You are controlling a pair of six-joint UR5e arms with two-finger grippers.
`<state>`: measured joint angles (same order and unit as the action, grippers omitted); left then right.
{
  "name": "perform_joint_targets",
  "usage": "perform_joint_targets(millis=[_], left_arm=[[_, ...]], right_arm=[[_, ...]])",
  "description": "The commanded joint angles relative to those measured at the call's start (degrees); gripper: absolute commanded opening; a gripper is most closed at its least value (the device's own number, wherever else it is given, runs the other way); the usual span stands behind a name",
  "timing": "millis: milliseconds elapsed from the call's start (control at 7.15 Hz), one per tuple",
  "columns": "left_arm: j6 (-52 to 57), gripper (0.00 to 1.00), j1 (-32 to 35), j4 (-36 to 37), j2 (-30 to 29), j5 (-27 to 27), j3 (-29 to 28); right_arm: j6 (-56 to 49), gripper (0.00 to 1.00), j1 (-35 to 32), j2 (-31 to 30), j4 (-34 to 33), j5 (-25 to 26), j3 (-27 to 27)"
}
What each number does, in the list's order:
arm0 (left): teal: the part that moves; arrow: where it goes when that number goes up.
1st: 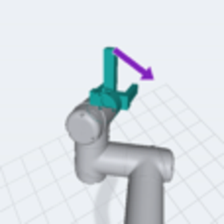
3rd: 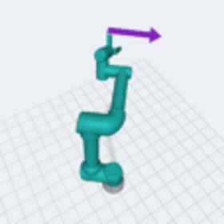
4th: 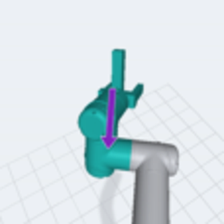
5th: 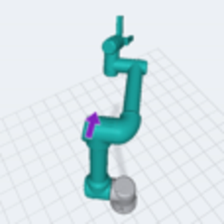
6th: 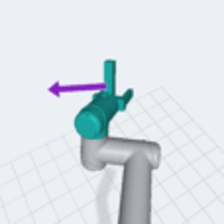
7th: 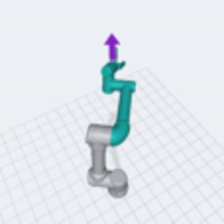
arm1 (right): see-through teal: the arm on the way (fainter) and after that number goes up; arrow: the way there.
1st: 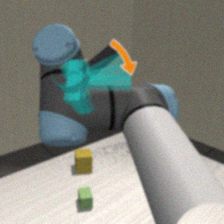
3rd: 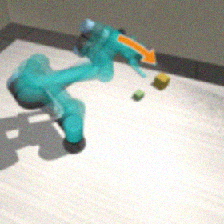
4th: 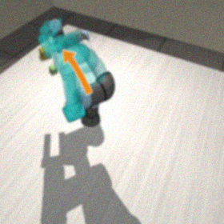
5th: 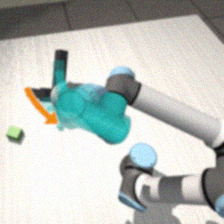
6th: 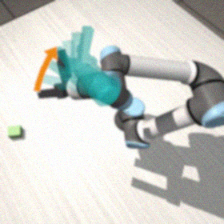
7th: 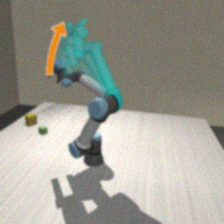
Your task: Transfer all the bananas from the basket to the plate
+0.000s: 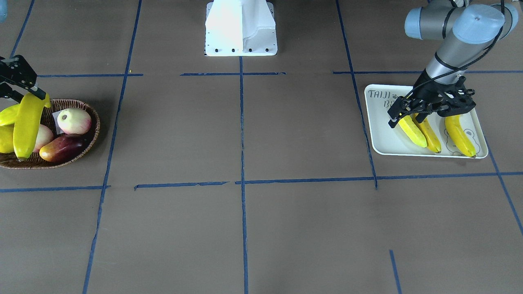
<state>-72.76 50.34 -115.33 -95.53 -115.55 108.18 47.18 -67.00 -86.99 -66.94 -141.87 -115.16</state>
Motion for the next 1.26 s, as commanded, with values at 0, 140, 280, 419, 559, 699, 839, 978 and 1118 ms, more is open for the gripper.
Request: perform_joint_targets(millis=[0,140,280,419,559,699,839,978,1118], left_arm=[[-4.03,1.00,-0.07,-0.33,-4.03,-1.95,0.80],[-7.36,1.00,-0.15,-2.34,-6.57,-2.05,0.29],[-12.27,1.00,-3.11,-7.06,-7.99,-2.05,-0.15],[-17.28,1.00,-6.27,-14.50,-8.61,-1.96,-0.68],[-20.02,1.00,-6.39,-21.01,-10.44,-1.96,-2.69],[-24.66,1.00,-6.83,-22.21,-15.16,-2.05,-4.45],[-28.97,1.00,-9.01,-22.39,-18.60,-1.96,-4.46],[-31.28,1.00,-9.38,-22.57,-20.90,-1.87,-4.73],[-31.13,1.00,-10.17,-22.66,-21.44,-1.87,-5.08]], right_arm=[[18.20,0.00,4.56,5.32,12.02,0.71,1.68],[26.12,0.01,8.51,7.69,17.84,4.72,3.00],[28.99,0.01,15.95,8.07,23.29,13.20,3.27],[29.10,0.01,21.76,8.07,26.82,19.55,3.54],[29.28,0.02,25.13,8.24,29.47,22.58,3.54],[29.89,0.02,27.86,10.42,30.72,24.95,3.97],[33.20,0.02,32.32,12.88,30.90,29.94,4.07],[33.41,0.02,36.72,13.60,30.90,35.99,4.07],[33.41,0.02,39.20,14.22,30.99,38.31,4.07]])
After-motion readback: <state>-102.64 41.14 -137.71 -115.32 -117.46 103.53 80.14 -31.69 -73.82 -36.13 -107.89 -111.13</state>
